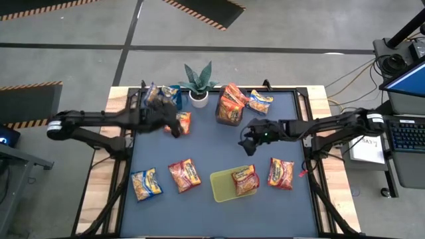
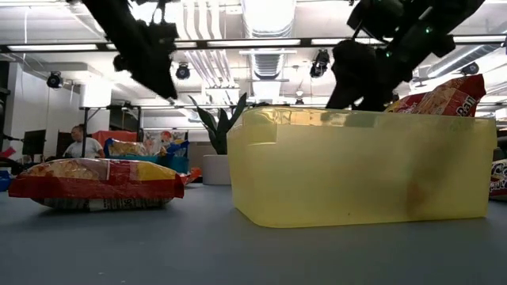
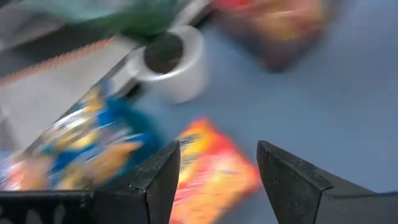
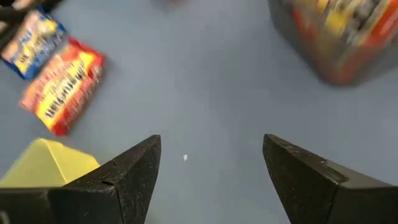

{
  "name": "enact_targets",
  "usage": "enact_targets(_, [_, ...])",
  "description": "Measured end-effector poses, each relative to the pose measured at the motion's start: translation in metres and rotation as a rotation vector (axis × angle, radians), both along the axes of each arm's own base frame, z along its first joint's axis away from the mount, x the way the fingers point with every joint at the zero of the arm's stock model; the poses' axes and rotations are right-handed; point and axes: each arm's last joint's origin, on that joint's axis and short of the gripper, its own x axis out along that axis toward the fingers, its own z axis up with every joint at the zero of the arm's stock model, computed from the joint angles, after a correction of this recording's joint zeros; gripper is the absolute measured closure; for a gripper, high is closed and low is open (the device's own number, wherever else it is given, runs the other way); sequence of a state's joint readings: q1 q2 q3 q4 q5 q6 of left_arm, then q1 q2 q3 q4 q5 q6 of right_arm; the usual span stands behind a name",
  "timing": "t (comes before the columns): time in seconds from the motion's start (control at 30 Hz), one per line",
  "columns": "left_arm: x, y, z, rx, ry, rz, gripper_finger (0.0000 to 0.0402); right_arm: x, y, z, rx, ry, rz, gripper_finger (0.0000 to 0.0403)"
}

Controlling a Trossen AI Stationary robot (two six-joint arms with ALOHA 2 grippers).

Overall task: Sort Maruchan noodles
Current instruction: Put the red bag into the yellow bin

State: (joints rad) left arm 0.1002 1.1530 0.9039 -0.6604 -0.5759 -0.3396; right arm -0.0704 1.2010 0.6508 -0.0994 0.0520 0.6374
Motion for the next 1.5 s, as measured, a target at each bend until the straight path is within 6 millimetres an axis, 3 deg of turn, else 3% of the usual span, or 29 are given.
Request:
enact_targets(0.23, [0.014,-0.073,-0.018,0.065,-0.038,-0.436,0.0205,0.005,0.012,-0.014,0.068,0.055,-0.01,0.0132])
enact_targets(0.37, [0.012,-0.097,-0.033,0.071,-0.071,-0.561,0.0205,0.004,0.012,-0.013,0.121,0.055,-0.064,0.0137])
enact_targets(0.67, [0.004,-0.095,-0.064,-0.019,-0.061,-0.445,0.0205,-0.008,0.014,0.009,0.245,0.145,-0.113,0.014])
enact_targets(1.0, [0.005,-0.093,-0.066,0.053,-0.063,-0.39,0.0205,-0.036,0.031,0.032,0.358,0.616,-0.159,0.0143])
enact_targets(1.17, [0.005,-0.092,-0.066,0.06,-0.064,-0.383,0.0205,-0.056,0.047,0.028,0.412,0.823,-0.191,0.0162])
enact_targets(1.33, [0.005,-0.092,-0.066,0.061,-0.064,-0.383,0.0205,-0.059,0.069,0.018,0.453,0.837,-0.099,0.0166])
enact_targets(1.5, [0.005,-0.092,-0.066,0.067,-0.061,-0.384,0.0206,-0.065,0.086,0.017,0.353,0.842,0.006,0.0166])
